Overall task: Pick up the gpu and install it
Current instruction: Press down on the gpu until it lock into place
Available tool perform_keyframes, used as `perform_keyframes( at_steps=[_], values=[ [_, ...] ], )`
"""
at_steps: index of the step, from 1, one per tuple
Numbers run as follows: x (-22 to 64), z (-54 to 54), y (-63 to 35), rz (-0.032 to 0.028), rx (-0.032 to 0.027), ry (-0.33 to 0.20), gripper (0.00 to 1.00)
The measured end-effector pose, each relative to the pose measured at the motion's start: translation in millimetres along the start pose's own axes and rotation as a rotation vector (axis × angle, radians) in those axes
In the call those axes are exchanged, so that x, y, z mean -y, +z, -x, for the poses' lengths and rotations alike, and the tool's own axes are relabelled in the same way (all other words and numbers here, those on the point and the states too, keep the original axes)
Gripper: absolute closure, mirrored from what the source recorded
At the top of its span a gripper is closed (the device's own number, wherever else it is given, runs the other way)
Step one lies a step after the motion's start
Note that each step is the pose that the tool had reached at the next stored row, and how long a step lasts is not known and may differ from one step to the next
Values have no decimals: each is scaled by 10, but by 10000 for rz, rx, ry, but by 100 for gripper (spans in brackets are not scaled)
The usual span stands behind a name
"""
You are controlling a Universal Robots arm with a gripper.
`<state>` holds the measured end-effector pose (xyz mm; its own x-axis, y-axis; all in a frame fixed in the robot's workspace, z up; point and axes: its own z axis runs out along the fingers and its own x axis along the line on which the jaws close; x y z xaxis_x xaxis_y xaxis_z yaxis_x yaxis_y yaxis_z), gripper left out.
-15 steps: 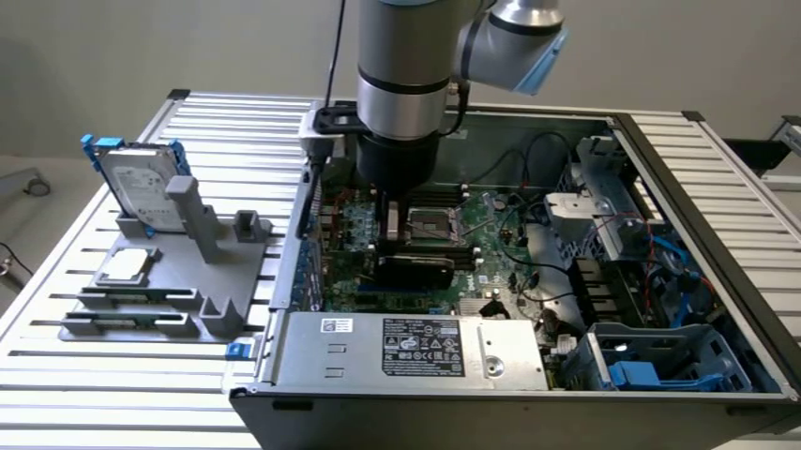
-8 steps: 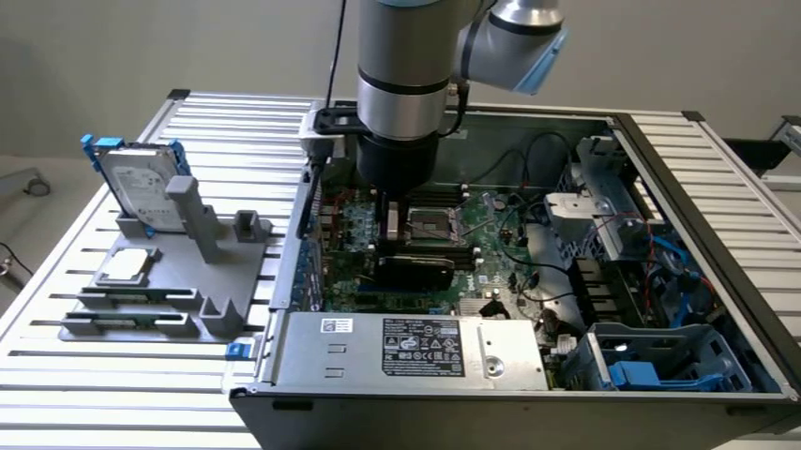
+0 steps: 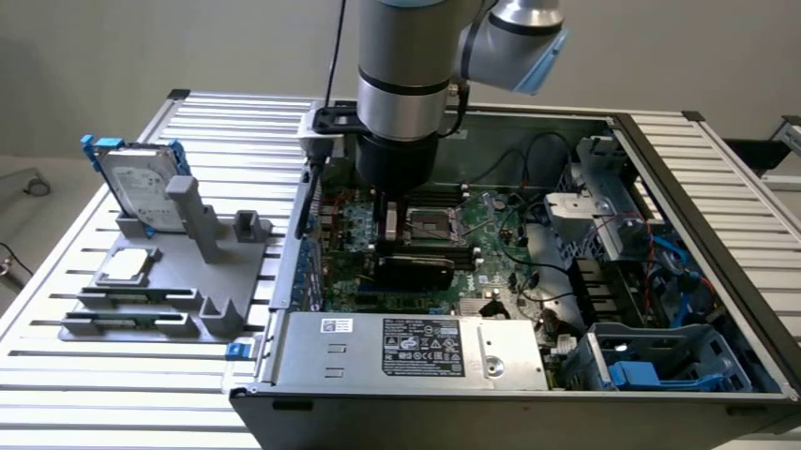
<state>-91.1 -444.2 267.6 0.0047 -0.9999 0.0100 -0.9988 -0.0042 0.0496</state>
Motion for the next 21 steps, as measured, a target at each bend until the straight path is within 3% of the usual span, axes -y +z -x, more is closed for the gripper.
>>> perform_keyframes(
  at_steps=[5, 15, 21],
  values=[
    [-7, -1, -36, 38, -2, -3, 89],
    [-125, 0, -58, 67, 11, -4, 89],
    [-187, 16, -78, 79, 53, -6, 89]
  ],
)
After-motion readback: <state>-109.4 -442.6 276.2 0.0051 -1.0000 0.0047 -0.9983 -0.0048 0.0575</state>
